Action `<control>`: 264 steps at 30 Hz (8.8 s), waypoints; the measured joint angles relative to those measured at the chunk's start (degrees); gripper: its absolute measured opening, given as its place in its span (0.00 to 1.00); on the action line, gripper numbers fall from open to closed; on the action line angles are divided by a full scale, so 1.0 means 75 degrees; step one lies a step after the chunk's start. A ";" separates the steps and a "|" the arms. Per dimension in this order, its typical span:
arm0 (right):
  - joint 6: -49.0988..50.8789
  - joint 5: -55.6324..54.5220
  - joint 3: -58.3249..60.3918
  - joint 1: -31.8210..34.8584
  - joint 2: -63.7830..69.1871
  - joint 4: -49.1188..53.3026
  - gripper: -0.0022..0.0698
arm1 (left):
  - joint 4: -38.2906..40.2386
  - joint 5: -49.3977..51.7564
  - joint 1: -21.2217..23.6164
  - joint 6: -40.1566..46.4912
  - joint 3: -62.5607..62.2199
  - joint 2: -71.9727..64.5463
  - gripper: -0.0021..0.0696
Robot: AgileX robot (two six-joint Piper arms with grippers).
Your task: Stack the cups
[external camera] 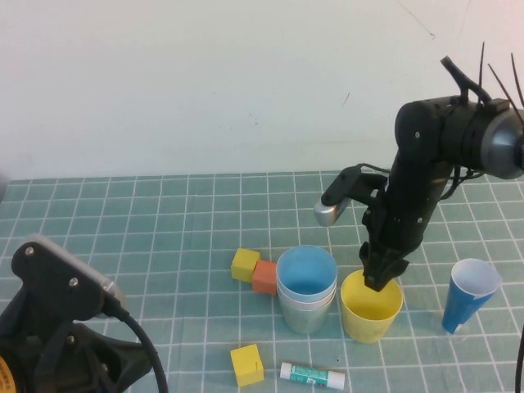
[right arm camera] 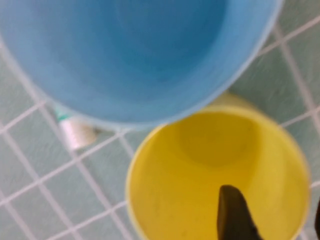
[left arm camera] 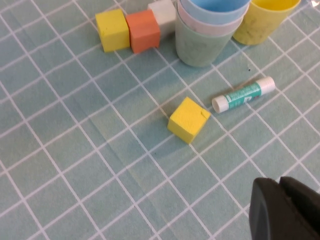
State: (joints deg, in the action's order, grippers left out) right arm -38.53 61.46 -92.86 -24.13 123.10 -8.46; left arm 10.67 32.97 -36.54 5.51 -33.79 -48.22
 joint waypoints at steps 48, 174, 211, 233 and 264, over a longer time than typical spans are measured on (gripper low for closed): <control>0.0885 0.0228 -0.0998 -0.0918 -0.1103 -0.0154 0.05 | 0.0289 -0.0491 0.0000 0.0140 0.1029 0.0000 0.03; 0.3834 -0.5654 1.2579 0.3430 -1.6505 0.1303 0.03 | -0.4416 0.0584 0.0000 -0.3796 0.1148 0.4577 0.03; 0.3852 -0.5624 1.2579 0.3430 -1.6518 0.1303 0.03 | -0.2269 -0.1268 0.3018 -0.0835 0.3016 0.6504 0.03; 0.3852 -0.5606 1.2579 0.3430 -1.6518 0.1303 0.03 | -0.1136 -0.1882 0.5416 -0.1389 0.4582 0.6534 0.03; 0.3852 -0.5606 1.2579 0.3430 -1.6518 0.1303 0.03 | -0.1136 -0.1894 0.5416 -0.1415 0.4586 0.6534 0.03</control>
State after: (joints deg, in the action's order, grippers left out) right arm -9.64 19.41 1.49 1.59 -0.78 1.32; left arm 2.15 18.76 4.08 -5.10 0.61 0.78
